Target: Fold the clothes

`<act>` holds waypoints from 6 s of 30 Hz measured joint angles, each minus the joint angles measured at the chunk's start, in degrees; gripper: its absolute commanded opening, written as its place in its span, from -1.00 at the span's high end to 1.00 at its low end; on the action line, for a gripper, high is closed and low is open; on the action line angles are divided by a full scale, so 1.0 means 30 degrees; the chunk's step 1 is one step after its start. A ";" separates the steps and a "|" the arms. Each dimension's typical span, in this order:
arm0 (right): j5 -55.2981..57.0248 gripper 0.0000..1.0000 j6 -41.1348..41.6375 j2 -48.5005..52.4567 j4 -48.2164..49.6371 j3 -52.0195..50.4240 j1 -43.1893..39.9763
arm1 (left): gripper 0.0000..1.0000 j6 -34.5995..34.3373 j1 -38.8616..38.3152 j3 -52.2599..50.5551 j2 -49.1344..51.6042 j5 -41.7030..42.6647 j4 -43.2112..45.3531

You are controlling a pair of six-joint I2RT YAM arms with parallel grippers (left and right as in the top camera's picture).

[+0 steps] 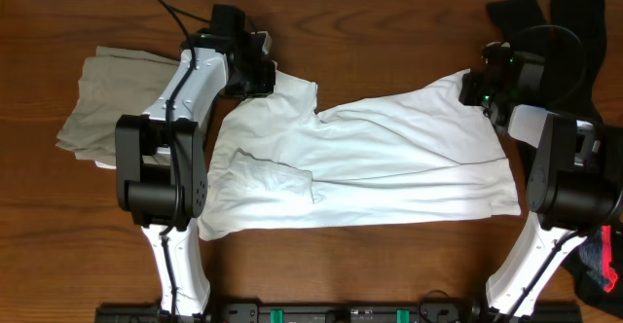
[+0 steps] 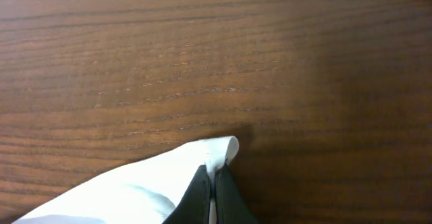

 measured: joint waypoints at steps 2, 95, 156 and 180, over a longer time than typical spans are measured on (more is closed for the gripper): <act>0.0022 0.97 0.0226 0.0000 -0.0160 0.0058 0.0000 | 0.88 0.0000 0.0000 0.0000 0.0000 0.0000 -0.0007; 0.7038 0.97 0.2004 -0.8087 -1.8906 0.0219 -0.3577 | 0.88 -0.0051 0.0976 -0.2718 -0.5421 -0.1661 -1.5701; 0.7431 0.42 0.2193 -0.8087 -2.1019 -0.0401 -0.3577 | 0.82 -0.0058 -0.1632 -0.6047 -0.5421 -0.0153 -0.9675; 0.7089 -0.12 0.2244 -0.8138 -1.7041 -0.4444 -0.3577 | 0.81 -0.0058 -0.1632 -0.6047 -0.5421 -0.0160 -0.9537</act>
